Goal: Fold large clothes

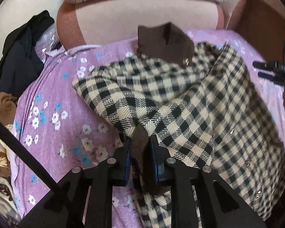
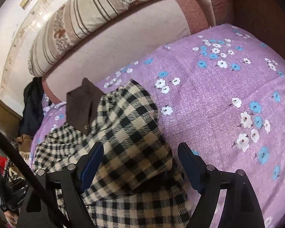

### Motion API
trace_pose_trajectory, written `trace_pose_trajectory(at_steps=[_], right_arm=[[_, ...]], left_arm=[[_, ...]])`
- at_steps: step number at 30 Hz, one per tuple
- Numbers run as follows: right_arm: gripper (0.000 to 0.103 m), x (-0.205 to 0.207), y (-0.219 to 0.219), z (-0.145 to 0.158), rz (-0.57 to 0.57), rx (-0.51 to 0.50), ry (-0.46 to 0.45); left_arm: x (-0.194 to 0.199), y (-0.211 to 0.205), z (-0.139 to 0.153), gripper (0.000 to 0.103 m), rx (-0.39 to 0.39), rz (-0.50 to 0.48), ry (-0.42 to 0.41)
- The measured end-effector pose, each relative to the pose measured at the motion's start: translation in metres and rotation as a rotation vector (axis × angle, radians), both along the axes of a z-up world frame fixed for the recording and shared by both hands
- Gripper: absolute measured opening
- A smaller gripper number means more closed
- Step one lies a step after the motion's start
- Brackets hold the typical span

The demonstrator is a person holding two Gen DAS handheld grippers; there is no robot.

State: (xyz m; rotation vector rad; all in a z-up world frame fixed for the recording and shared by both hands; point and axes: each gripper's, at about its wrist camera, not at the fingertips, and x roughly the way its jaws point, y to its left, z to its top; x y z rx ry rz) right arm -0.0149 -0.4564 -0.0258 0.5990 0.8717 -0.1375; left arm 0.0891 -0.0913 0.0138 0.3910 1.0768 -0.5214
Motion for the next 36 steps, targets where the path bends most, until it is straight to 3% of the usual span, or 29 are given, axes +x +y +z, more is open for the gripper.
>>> trace_pose_trajectory(at_steps=[5, 10, 12, 13, 14, 15, 17, 19, 20, 22, 23, 26, 32, 36], right_arm=[[0.084, 0.006, 0.007, -0.007, 0.030, 0.000, 0.021], [0.084, 0.003, 0.010, -0.010, 0.034, 0.014, 0.023], [0.084, 0.002, 0.009, -0.009, 0.027, 0.024, 0.012], [0.084, 0.001, 0.009, -0.008, 0.027, 0.027, 0.007], [0.084, 0.000, 0.010, -0.007, 0.027, 0.028, 0.003], [0.085, -0.001, 0.010, -0.006, 0.028, 0.028, 0.000], [0.085, -0.002, 0.012, -0.004, 0.032, 0.026, -0.005], [0.085, -0.002, 0.013, -0.003, 0.039, 0.023, -0.007], [0.085, -0.002, 0.013, -0.003, 0.039, 0.022, -0.006], [0.085, -0.002, 0.013, -0.005, 0.037, 0.026, -0.004], [0.085, -0.003, 0.012, -0.005, 0.036, 0.031, -0.003], [0.085, -0.004, 0.010, -0.006, 0.027, 0.033, -0.003], [0.085, -0.001, 0.002, -0.005, 0.008, 0.019, -0.004], [0.086, 0.009, -0.002, -0.004, -0.010, 0.016, -0.008]], left_arm=[[0.005, 0.015, -0.005, 0.018, -0.066, 0.060, 0.054], [0.001, 0.026, 0.013, 0.018, -0.146, 0.067, 0.033], [-0.005, 0.018, 0.017, 0.021, -0.114, 0.037, -0.012], [-0.006, 0.014, 0.017, 0.028, -0.092, 0.030, -0.034], [-0.006, 0.009, 0.015, 0.062, -0.056, 0.035, -0.051], [-0.004, 0.006, 0.013, 0.084, -0.031, 0.047, -0.066], [-0.003, 0.002, 0.008, 0.085, -0.009, 0.056, -0.104], [-0.001, -0.003, 0.000, 0.085, 0.006, 0.046, -0.088], [-0.001, -0.006, -0.005, 0.078, 0.012, 0.037, -0.074], [0.001, -0.010, -0.016, 0.031, 0.042, 0.031, -0.038], [0.002, -0.010, -0.021, 0.001, 0.047, 0.035, -0.009], [-0.001, -0.006, -0.017, 0.004, 0.022, 0.036, -0.016], [-0.003, 0.003, 0.030, 0.003, -0.073, 0.041, -0.085], [0.016, -0.005, 0.053, 0.003, -0.090, 0.079, -0.141]])
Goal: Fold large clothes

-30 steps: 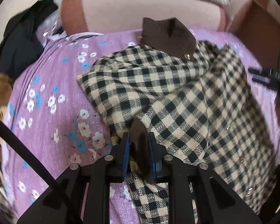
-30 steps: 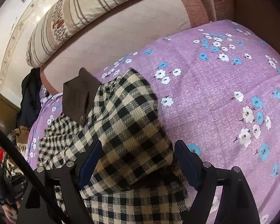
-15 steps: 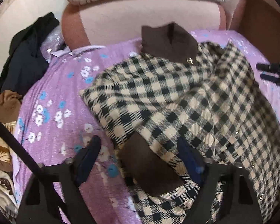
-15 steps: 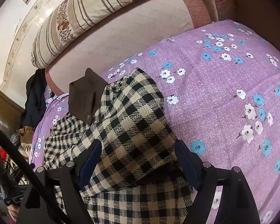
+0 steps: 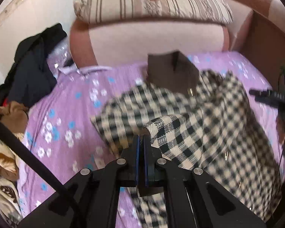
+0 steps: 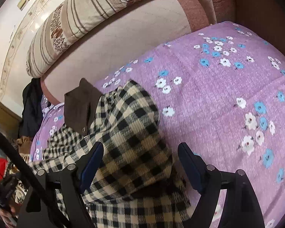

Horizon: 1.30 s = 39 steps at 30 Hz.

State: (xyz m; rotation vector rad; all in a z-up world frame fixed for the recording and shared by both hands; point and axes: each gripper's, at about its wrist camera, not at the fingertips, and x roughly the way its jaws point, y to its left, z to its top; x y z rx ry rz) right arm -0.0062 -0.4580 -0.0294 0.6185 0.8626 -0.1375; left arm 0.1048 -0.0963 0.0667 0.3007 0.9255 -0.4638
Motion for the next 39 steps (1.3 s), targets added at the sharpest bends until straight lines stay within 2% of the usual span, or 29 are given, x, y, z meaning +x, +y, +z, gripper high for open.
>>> trace_pose_trajectory(at_steps=[4, 9, 11, 13, 14, 16, 19, 23, 26, 27, 28, 30, 31, 33, 35, 39], right_arm=[[0.088, 0.026, 0.000, -0.007, 0.020, 0.003, 0.037], [0.088, 0.052, 0.004, -0.020, 0.065, -0.018, 0.058], [0.070, 0.055, 0.003, -0.025, 0.084, 0.010, 0.060], [0.022, 0.053, 0.006, -0.023, 0.102, -0.043, 0.042], [0.013, 0.049, 0.006, -0.020, 0.104, -0.080, 0.021], [0.006, 0.040, 0.002, -0.010, 0.091, -0.109, -0.041], [0.005, 0.028, -0.011, -0.003, 0.013, -0.161, -0.081], [0.005, 0.033, -0.030, -0.031, -0.045, -0.110, -0.001], [0.008, 0.034, -0.029, -0.038, -0.036, -0.108, 0.016], [0.018, 0.032, -0.028, -0.032, -0.033, -0.120, 0.020], [0.036, 0.030, -0.028, -0.027, -0.025, -0.125, 0.029], [0.048, 0.021, -0.023, -0.011, 0.008, -0.130, 0.029], [0.048, 0.019, -0.017, -0.006, 0.029, -0.137, 0.029], [0.048, 0.008, -0.001, 0.010, 0.114, -0.156, 0.030], [0.048, -0.001, 0.014, 0.017, 0.180, -0.159, 0.027], [0.048, -0.016, 0.051, 0.022, 0.306, -0.193, 0.008]], left_arm=[[0.021, -0.012, 0.002, 0.003, 0.018, 0.026, -0.003], [0.035, -0.017, -0.016, 0.003, 0.056, 0.048, 0.024], [0.037, -0.016, -0.023, 0.003, 0.060, 0.057, 0.033], [0.039, -0.016, -0.029, 0.003, 0.070, 0.064, 0.035], [0.041, -0.016, -0.032, 0.003, 0.072, 0.069, 0.036], [0.044, -0.016, -0.039, 0.003, 0.068, 0.084, 0.041], [0.051, -0.017, -0.057, 0.004, 0.079, 0.124, 0.041], [0.065, -0.020, -0.098, 0.005, 0.111, 0.205, 0.088], [0.066, -0.019, -0.104, 0.005, 0.116, 0.241, 0.048], [0.067, -0.017, -0.102, 0.008, 0.114, 0.244, 0.046], [0.067, -0.015, -0.099, 0.011, 0.101, 0.246, 0.055], [0.064, -0.009, -0.090, 0.031, 0.067, 0.239, 0.056], [0.062, -0.007, -0.085, 0.037, 0.060, 0.239, 0.047], [0.052, -0.003, -0.072, 0.056, 0.027, 0.230, 0.030], [0.044, 0.002, -0.062, 0.063, -0.012, 0.216, 0.034], [0.028, 0.008, -0.051, 0.065, -0.063, 0.194, 0.052]])
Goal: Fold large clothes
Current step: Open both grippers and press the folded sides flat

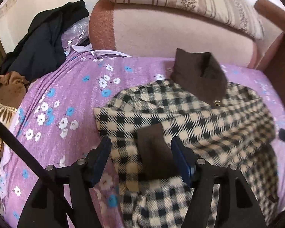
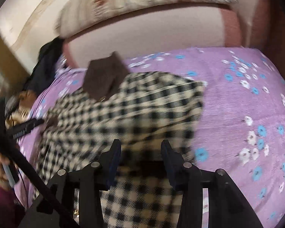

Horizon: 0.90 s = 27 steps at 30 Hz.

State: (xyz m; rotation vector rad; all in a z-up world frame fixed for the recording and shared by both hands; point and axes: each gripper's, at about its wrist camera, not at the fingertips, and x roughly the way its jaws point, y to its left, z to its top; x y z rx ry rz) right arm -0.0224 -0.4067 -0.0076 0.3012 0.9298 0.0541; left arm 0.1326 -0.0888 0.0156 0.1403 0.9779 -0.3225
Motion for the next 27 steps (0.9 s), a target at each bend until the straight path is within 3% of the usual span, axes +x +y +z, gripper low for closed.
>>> trace_pose_trajectory(at_steps=[4, 7, 9, 13, 17, 22, 27], right_arm=[[0.048, 0.010, 0.015, -0.014, 0.003, -0.050, 0.014], [0.047, 0.017, 0.011, -0.042, -0.012, -0.074, 0.121], [0.046, 0.014, 0.006, -0.062, -0.013, -0.073, 0.198], [0.046, 0.005, 0.001, -0.056, -0.036, -0.054, 0.207], [0.048, -0.009, 0.019, -0.033, -0.008, -0.093, 0.124], [0.048, -0.009, 0.053, -0.003, 0.069, -0.069, 0.011], [0.048, 0.012, 0.081, -0.003, 0.092, -0.069, -0.012]], left_arm=[[-0.013, -0.009, 0.000, 0.072, -0.003, -0.024, 0.002], [-0.015, -0.015, -0.020, 0.073, 0.113, 0.004, 0.025], [-0.016, -0.014, -0.042, 0.073, 0.169, 0.018, 0.082], [-0.019, 0.000, -0.052, 0.073, 0.105, 0.050, 0.131], [-0.027, 0.003, -0.041, 0.073, 0.096, 0.051, 0.107], [-0.044, -0.004, -0.023, 0.073, 0.113, 0.043, 0.037], [-0.053, -0.013, -0.021, 0.073, 0.141, 0.036, 0.002]])
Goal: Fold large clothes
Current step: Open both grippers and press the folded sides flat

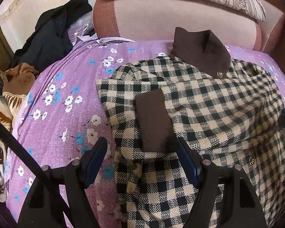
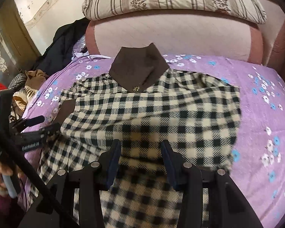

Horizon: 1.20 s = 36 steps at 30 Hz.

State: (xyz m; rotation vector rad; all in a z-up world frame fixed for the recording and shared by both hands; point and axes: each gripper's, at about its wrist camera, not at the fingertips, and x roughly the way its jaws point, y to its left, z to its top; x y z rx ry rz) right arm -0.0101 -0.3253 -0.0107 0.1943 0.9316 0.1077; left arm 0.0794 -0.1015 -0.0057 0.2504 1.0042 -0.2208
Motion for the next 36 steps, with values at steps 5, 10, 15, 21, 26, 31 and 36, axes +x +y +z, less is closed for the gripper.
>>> trace_pose_trajectory(at_steps=[5, 10, 15, 21, 26, 31, 36], right_arm=[[0.048, 0.016, -0.003, -0.026, -0.044, -0.036, 0.034], [0.047, 0.011, -0.019, -0.059, -0.066, -0.051, 0.118], [0.047, 0.004, -0.011, -0.039, -0.047, -0.099, 0.129], [0.057, -0.005, -0.030, -0.030, -0.129, -0.133, 0.092], [0.057, -0.009, -0.047, -0.043, -0.178, -0.059, 0.122], [0.057, -0.019, -0.051, -0.029, -0.173, 0.111, 0.074], [0.057, -0.016, -0.044, -0.034, -0.149, 0.192, 0.085]], left_arm=[[0.005, 0.000, -0.011, 0.073, 0.018, -0.001, 0.001], [0.007, -0.002, -0.020, 0.074, 0.026, 0.001, 0.007], [0.004, -0.003, -0.021, 0.074, 0.043, -0.001, -0.007], [0.002, -0.003, -0.021, 0.074, 0.037, 0.011, -0.003], [0.001, 0.000, -0.023, 0.074, 0.036, 0.011, 0.002], [0.007, 0.010, -0.019, 0.074, -0.039, 0.029, 0.041], [0.014, 0.023, -0.021, 0.074, -0.114, 0.064, 0.087]])
